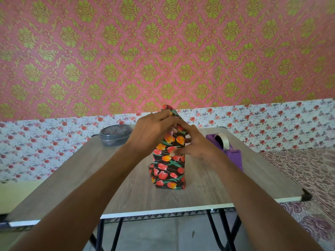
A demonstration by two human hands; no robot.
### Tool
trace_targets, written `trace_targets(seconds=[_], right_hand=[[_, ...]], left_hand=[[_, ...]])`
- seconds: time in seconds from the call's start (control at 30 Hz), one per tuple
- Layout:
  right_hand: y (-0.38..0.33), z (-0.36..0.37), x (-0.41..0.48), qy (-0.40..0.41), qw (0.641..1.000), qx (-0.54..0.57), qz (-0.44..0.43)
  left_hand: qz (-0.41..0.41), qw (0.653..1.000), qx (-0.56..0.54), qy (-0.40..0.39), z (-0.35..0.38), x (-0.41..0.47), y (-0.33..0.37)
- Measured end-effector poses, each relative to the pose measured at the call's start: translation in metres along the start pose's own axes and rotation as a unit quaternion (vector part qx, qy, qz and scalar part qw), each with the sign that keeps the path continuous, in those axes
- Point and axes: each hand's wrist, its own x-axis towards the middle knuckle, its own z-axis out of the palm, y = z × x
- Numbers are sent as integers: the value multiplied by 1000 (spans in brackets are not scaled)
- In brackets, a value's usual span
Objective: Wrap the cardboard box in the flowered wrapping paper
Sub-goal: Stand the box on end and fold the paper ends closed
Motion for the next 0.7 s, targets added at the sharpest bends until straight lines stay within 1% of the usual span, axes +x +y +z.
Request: trace_targets(seconds=[0.1, 0.17, 0.23, 0.27, 0.3, 0.37, 0.43, 0.47, 0.5, 0.53, 0.6, 0.63, 0.7], right_hand=[[1, 2, 2, -5, 1000, -7, 9], [0, 2, 3, -5, 1000, -16, 8], [-2, 2, 1, -5, 1000, -22, 5], [-4, 1, 1, -6, 1000, -23, 4], [-5, 1, 0, -9, 1000, -25, 4], [-8, 1, -1, -14, 999, -34, 4], [-12, 1, -2, -20, 999, -37, 0], [-13, 1, -3, -21, 999, -35, -1], [-14, 0, -5, -20, 999, -33, -2], [-15, 0, -6, -19, 999, -32, -2], [-14, 0, -8, -17, 999, -30, -6], [-14, 0, -9, -17, 999, -29, -8], [-14, 0, -9, -18, 999, -25, -11]], left_hand=[[-34, 998, -49, 7, 0, -2, -10], [-51, 996, -78, -8, -1, -2, -13], [-73, 988, -132, -19, -4, -1, -12], [-95, 982, -163, -11, -6, 0, -12], [-131, 973, -191, 4, -7, 2, -12], [-229, 945, -230, 42, -7, 9, -17], [-338, 902, -263, 59, -6, 18, -24], [-386, 880, -272, 52, -5, 24, -27], [-422, 866, -266, 36, -4, 30, -30], [-444, 861, -250, 11, -1, 36, -33], [-463, 855, -230, -48, 4, 48, -38], [-468, 848, -238, -70, 7, 53, -39], [-476, 835, -262, -87, 12, 63, -43]])
